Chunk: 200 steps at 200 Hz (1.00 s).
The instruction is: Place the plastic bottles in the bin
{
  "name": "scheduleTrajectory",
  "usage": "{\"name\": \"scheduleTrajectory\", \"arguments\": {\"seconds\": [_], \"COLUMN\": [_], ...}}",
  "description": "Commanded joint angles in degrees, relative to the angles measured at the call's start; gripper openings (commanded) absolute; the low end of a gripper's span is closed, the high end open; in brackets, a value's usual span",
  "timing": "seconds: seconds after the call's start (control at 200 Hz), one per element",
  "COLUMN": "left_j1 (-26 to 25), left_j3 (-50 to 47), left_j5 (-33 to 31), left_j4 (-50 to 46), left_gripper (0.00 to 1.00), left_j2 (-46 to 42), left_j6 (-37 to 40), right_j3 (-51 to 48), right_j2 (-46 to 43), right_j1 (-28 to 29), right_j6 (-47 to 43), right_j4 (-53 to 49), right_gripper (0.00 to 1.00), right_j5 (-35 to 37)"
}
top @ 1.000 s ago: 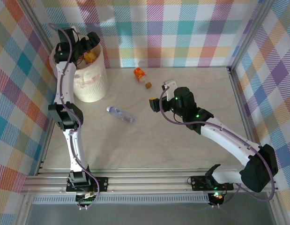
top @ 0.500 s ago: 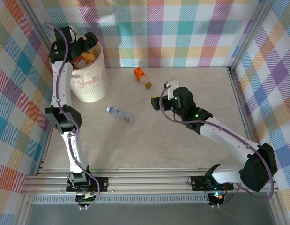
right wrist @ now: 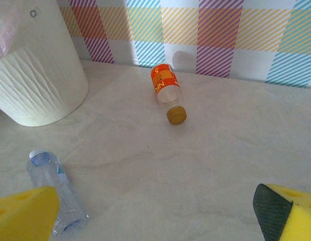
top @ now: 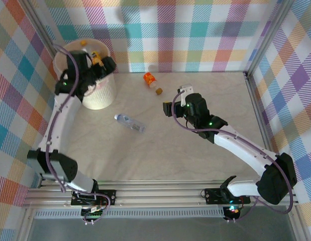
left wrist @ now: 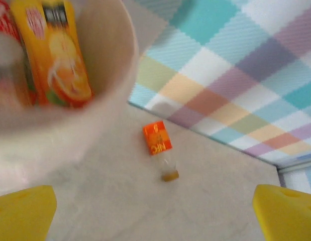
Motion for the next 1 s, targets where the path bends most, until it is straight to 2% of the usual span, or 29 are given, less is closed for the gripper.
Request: {"name": "scheduleTrajectory", "arguments": {"seconds": [0.0,0.13,0.215,0.38,0.54,0.765,0.865,0.995], "left_j1": [-6.04,-12.03,-15.08,-16.54,-16.55,-16.54,-16.53,-16.47], "left_j3": [-9.93,-21.08,-28.5,-38.29,-41.16,-40.85,-39.29,-38.94], "left_j5": [-10.73,-19.29,-22.47,-23.57,-22.66,-18.29,-18.82,-20.12], "left_j4": [5.4,4.62,5.98,5.64,6.33,9.64,9.76,12.08], "left_gripper": [1.0,1.0,1.0,1.0,1.0,1.0,1.0,1.0], "left_j2": [-8.14,-14.12,-16.75,-17.09,-14.88,-6.53,-2.3,1.55], "left_j6": [-3.04,-10.76,-15.87,-25.09,-29.11,-33.01,-35.4,-37.91], "right_j3": [0.78,-0.49,-1.6,-2.21,-1.42,-1.85,-1.66,-0.89], "right_j2": [-0.17,-0.78,-1.3,-1.83,-2.11,-1.96,-1.7,-0.88], "right_j1": [-0.33,-0.33,-0.33,-0.38,-0.33,-0.38,-0.33,-0.33], "right_j6": [1.42,-0.49,-0.96,-1.3,-2.45,-2.02,-3.15,-3.52], "right_j4": [-1.29,0.48,2.15,3.35,2.1,3.32,3.53,1.66], "right_gripper": [1.0,1.0,1.0,1.0,1.0,1.0,1.0,1.0], "right_j5": [-1.92,-7.84,-11.19,-13.62,-16.76,-18.69,-22.86,-24.21]}}
